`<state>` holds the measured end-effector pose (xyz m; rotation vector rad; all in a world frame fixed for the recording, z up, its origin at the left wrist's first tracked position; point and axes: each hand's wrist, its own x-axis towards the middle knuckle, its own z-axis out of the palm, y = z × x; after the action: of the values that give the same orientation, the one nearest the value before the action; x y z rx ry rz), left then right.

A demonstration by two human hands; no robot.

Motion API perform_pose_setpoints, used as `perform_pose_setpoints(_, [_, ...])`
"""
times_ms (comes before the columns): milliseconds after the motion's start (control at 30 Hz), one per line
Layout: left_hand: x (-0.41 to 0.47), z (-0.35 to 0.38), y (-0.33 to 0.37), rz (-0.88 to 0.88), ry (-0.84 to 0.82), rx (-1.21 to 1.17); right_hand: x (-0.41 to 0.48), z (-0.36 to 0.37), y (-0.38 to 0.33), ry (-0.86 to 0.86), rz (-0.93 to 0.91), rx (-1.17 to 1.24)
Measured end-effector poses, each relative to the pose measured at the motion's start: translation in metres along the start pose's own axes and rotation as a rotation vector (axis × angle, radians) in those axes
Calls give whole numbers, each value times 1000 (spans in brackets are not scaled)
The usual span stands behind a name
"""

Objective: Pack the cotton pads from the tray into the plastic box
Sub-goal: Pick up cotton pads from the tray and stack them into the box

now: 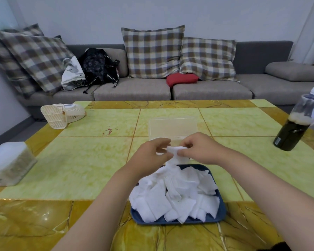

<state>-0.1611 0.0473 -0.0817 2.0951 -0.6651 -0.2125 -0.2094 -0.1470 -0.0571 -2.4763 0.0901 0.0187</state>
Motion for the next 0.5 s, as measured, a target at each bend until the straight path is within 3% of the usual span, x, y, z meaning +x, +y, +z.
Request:
perform_pose_setpoints(300, [3,-2,6,-195,-102,-463,-5,-4,0,-27,4,391])
perform_pose_setpoints(400, [3,-4,3,-248,-88,-586,-2,-1,-1,20,86,623])
perform_pose_setpoints(500, [2,-6,4,-294,-123,-651,-2,1,-2,31,143,706])
